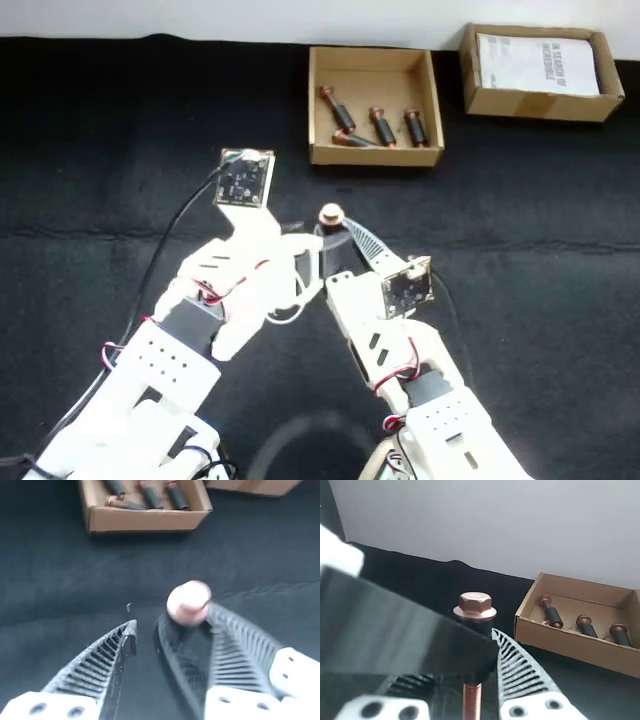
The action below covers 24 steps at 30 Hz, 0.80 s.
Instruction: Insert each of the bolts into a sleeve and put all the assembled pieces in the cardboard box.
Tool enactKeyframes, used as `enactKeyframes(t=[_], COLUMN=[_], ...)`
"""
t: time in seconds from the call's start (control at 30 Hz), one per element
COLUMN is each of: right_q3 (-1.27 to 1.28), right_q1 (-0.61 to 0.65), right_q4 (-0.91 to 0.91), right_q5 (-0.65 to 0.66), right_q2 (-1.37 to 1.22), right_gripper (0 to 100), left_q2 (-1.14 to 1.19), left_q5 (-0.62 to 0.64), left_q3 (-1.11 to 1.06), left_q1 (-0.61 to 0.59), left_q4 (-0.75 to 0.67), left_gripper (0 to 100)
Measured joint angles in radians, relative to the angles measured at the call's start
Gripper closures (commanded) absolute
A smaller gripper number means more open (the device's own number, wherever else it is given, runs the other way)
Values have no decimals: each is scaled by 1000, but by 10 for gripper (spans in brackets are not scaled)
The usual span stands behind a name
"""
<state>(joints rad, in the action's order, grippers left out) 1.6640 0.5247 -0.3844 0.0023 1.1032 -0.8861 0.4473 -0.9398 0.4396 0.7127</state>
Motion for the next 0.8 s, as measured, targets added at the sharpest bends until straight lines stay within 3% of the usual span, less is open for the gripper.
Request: enactKeyframes(t=[0.17, 0.37, 0.6, 0.8], right_q3=[2, -20, -321, -703], right_q1=[-54, -233, -374, -385], right_q4=[0, 6, 281, 532], right_q5=[0, 0, -74, -152], right_q2=[0, 0, -2, -110], right_gripper=[991, 991, 991, 991], left_q2=[-52, -209, -399, -557], left_q5=[11, 6, 6, 6], left_q3=[83, 137, -20, -222], left_q1=[-8, -17, -241, -373], left_q4=[270, 496, 476, 404], left_gripper=[597, 597, 597, 597])
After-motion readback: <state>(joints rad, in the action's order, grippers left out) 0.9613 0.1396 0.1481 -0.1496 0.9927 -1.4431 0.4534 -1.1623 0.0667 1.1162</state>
